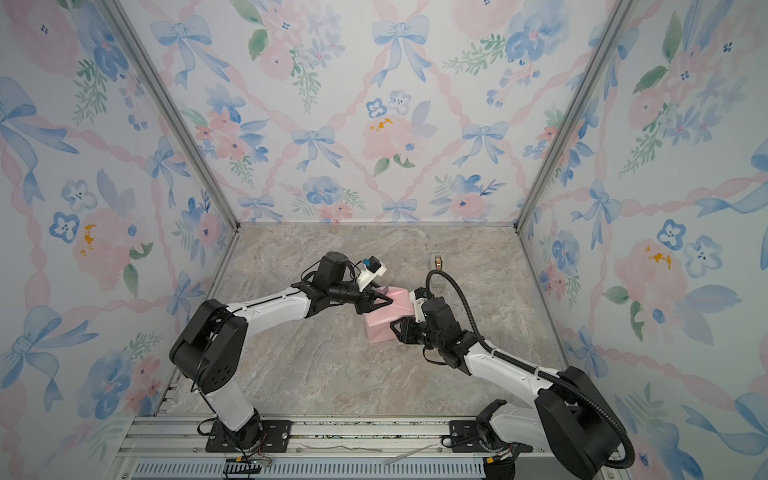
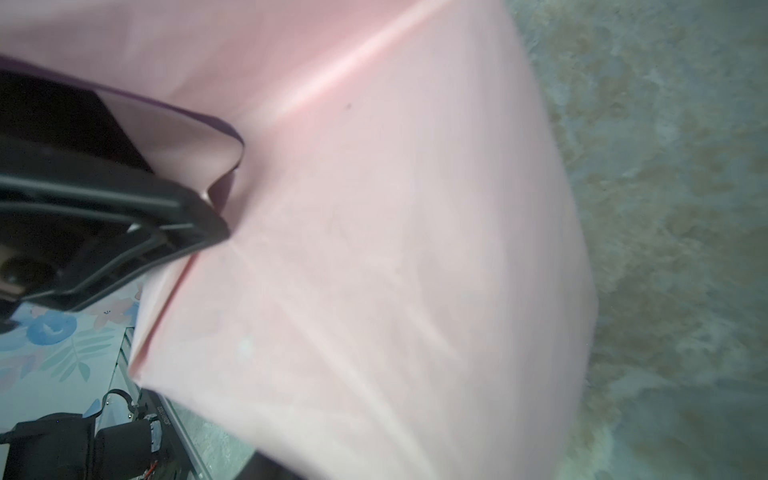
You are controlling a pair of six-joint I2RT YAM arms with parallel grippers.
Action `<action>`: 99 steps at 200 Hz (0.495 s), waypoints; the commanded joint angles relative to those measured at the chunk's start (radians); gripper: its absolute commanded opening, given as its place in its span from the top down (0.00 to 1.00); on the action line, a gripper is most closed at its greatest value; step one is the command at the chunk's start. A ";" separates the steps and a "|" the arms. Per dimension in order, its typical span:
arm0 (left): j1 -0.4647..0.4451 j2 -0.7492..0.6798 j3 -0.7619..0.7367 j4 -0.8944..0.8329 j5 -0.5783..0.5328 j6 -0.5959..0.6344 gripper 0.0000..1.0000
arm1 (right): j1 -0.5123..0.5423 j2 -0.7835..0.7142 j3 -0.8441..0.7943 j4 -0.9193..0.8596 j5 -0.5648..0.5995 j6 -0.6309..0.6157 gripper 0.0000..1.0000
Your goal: Wrap the gift box in paper
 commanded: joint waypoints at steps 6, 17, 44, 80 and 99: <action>-0.013 -0.044 -0.031 -0.007 0.020 0.007 0.60 | -0.012 -0.011 0.032 0.013 -0.007 -0.007 0.56; -0.018 -0.048 -0.039 -0.006 0.021 0.004 0.58 | -0.012 -0.005 0.033 0.011 -0.008 -0.005 0.56; -0.020 -0.049 -0.056 -0.006 0.008 0.003 0.53 | -0.012 0.010 0.040 0.018 -0.010 -0.004 0.55; -0.021 -0.045 -0.069 -0.008 -0.031 -0.002 0.51 | -0.012 0.014 0.051 0.017 -0.015 -0.005 0.55; -0.021 -0.052 -0.072 -0.009 -0.042 -0.003 0.47 | -0.012 0.011 0.050 0.010 -0.014 -0.006 0.55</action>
